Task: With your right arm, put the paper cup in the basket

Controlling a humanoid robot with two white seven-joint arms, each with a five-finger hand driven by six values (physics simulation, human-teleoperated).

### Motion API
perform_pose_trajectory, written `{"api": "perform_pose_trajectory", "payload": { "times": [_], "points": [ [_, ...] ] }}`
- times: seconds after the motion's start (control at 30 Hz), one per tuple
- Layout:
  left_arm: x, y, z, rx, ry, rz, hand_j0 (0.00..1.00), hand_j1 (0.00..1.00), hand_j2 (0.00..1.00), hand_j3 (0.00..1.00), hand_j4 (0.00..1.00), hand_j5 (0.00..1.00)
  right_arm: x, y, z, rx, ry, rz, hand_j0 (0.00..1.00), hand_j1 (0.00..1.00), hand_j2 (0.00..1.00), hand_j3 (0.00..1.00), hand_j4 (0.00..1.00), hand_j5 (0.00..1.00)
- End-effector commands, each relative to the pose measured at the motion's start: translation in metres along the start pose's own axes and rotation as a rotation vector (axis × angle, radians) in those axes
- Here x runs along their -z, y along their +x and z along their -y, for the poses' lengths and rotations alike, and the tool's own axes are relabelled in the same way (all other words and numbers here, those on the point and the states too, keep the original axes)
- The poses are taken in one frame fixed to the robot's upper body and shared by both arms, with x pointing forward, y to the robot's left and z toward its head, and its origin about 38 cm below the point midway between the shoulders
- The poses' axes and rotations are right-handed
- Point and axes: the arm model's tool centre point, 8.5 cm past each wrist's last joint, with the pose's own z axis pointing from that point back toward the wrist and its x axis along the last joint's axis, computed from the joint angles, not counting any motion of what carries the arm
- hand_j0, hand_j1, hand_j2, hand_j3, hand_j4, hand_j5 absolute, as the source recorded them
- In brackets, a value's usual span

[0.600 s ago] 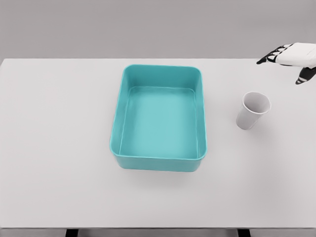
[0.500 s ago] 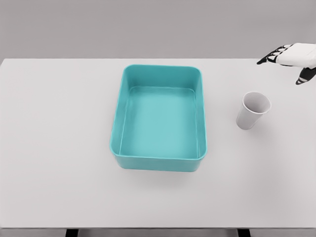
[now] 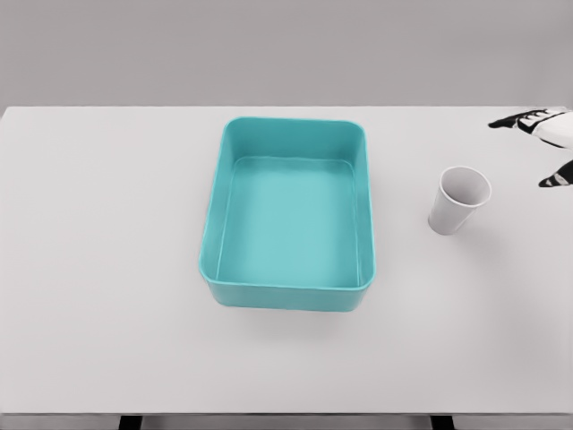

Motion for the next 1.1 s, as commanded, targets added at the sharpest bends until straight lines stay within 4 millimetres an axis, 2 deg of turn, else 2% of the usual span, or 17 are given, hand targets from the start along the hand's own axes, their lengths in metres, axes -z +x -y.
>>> {"api": "perform_pose_trajectory", "payload": {
  "times": [0.0,0.1,0.2,0.3,0.47,0.57,0.63,0.73,0.8,0.87,0.97,1.0,1.07],
  "points": [
    [0.000,0.000,0.000,0.000,0.000,0.000,1.00,1.00,1.00,1.00,1.00,1.00,-0.009,-0.005,0.008,0.069,-0.141,-0.015,1.00,1.00,1.00,1.00,1.00,1.00],
    [0.000,0.000,0.000,0.000,0.000,0.000,1.00,1.00,1.00,1.00,1.00,1.00,-0.015,-0.010,-0.003,0.177,-0.212,-0.030,1.00,1.00,1.00,1.00,1.00,1.00],
    [0.000,-0.001,0.000,0.000,0.000,-0.001,1.00,1.00,1.00,1.00,1.00,1.00,-0.035,-0.023,-0.026,0.353,-0.237,-0.082,1.00,1.00,1.00,1.00,1.00,1.00],
    [0.000,0.000,0.000,0.000,0.000,0.000,1.00,1.00,1.00,1.00,1.00,1.00,-0.040,-0.025,-0.047,0.444,-0.224,-0.105,1.00,1.00,1.00,1.00,1.00,1.00],
    [0.000,0.000,0.000,0.000,0.000,0.000,1.00,1.00,1.00,1.00,1.00,1.00,-0.038,-0.023,-0.050,0.463,-0.227,-0.099,1.00,1.00,1.00,1.00,1.00,1.00],
    [0.000,0.000,0.000,0.000,0.000,0.000,1.00,1.00,1.00,1.00,1.00,1.00,-0.036,-0.020,-0.071,0.554,-0.229,-0.105,1.00,1.00,1.00,1.00,1.00,1.00],
    [0.000,-0.001,0.000,0.000,0.000,-0.001,1.00,1.00,1.00,1.00,1.00,1.00,-0.035,-0.015,-0.077,0.564,-0.221,-0.095,1.00,1.00,1.00,1.00,1.00,1.00],
    [0.000,0.000,0.000,0.000,0.000,0.000,1.00,1.00,1.00,1.00,1.00,1.00,-0.034,-0.014,-0.079,0.569,-0.247,-0.099,1.00,1.00,1.00,1.00,1.00,1.00],
    [0.000,0.000,0.000,0.000,0.000,0.000,1.00,1.00,1.00,1.00,1.00,1.00,-0.029,-0.010,-0.080,0.575,-0.246,-0.085,1.00,1.00,1.00,1.00,1.00,1.00],
    [0.000,-0.001,0.000,0.000,0.000,-0.001,1.00,1.00,1.00,1.00,1.00,1.00,-0.015,-0.003,-0.082,0.589,-0.268,-0.063,1.00,1.00,1.00,1.00,1.00,1.00],
    [0.000,0.000,0.000,0.001,0.000,0.000,1.00,1.00,1.00,1.00,1.00,1.00,-0.012,0.000,-0.083,0.590,-0.271,-0.056,1.00,1.00,1.00,1.00,1.00,1.00],
    [0.000,0.000,0.000,0.000,0.000,0.000,1.00,1.00,1.00,1.00,1.00,1.00,-0.011,0.003,-0.086,0.598,-0.264,-0.049,1.00,1.00,1.00,1.00,1.00,1.00],
    [0.000,0.000,0.000,0.000,0.000,0.000,1.00,1.00,1.00,1.00,1.00,1.00,-0.023,0.012,-0.109,0.632,-0.215,-0.049,1.00,1.00,1.00,1.00,1.00,1.00]
  ]
}}
